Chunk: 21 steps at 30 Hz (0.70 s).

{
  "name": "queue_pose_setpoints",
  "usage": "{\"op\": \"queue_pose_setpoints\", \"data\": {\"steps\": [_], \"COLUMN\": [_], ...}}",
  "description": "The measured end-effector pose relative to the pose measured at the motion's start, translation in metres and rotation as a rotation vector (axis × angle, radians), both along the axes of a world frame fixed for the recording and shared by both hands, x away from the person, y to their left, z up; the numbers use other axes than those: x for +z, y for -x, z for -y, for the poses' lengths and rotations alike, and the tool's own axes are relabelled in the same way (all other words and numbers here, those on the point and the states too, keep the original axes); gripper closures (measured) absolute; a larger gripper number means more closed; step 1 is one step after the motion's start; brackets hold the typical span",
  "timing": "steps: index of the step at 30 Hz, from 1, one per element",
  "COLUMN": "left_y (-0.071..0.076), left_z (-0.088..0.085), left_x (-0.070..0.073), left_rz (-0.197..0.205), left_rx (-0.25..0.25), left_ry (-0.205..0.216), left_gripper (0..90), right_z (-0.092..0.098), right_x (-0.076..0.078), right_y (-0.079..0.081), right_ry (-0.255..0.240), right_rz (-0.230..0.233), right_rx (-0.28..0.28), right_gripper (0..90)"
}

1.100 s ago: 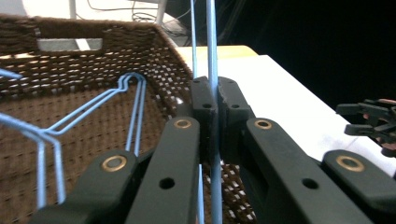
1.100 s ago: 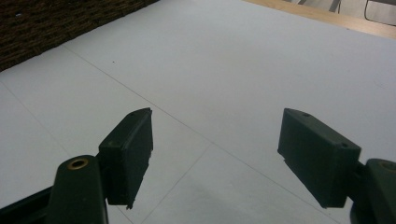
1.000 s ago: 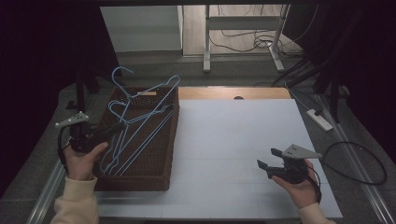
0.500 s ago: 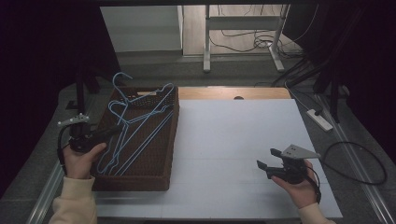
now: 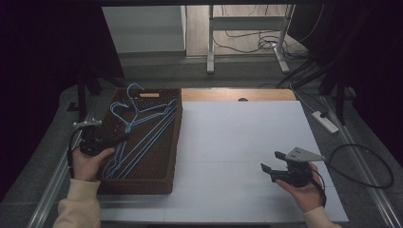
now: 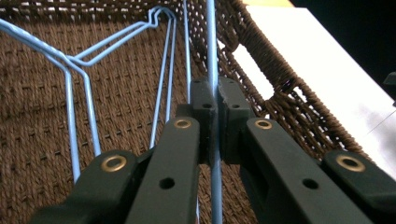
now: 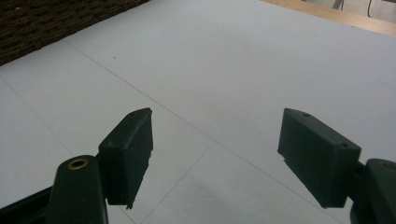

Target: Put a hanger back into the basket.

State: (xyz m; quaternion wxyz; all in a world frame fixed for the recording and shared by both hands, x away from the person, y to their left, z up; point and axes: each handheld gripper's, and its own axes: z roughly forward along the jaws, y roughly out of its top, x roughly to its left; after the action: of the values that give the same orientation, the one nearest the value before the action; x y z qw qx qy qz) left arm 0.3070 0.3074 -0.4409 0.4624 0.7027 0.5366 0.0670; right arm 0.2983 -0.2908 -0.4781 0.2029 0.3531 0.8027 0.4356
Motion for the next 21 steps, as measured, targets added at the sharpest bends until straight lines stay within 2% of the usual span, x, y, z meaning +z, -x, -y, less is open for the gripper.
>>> {"op": "queue_pose_setpoints", "data": {"steps": [4, 18, 19, 21], "left_y": [-0.002, -0.016, -0.016, -0.016], "left_z": [0.000, 0.007, 0.007, 0.008], "left_x": [-0.002, -0.011, -0.011, -0.012], "left_rz": [-0.026, -0.147, -0.151, -0.131], "left_rx": [-0.001, 0.027, 0.034, 0.065], "left_ry": [-0.005, -0.098, -0.109, -0.147], "left_gripper": [86.1, 85.1, 83.8, 77.7], "right_z": [0.000, -0.001, -0.001, -0.001], "right_x": [0.000, 0.000, 0.000, 0.000], "right_y": [0.000, 0.000, 0.000, 0.000], "right_ry": [0.001, 0.004, 0.004, 0.003], "right_rz": [-0.001, -0.001, -0.001, -0.002], "right_rx": [-0.001, 0.002, 0.002, 0.002], "right_gripper": [26.9, 26.8, 26.8, 26.8]}}
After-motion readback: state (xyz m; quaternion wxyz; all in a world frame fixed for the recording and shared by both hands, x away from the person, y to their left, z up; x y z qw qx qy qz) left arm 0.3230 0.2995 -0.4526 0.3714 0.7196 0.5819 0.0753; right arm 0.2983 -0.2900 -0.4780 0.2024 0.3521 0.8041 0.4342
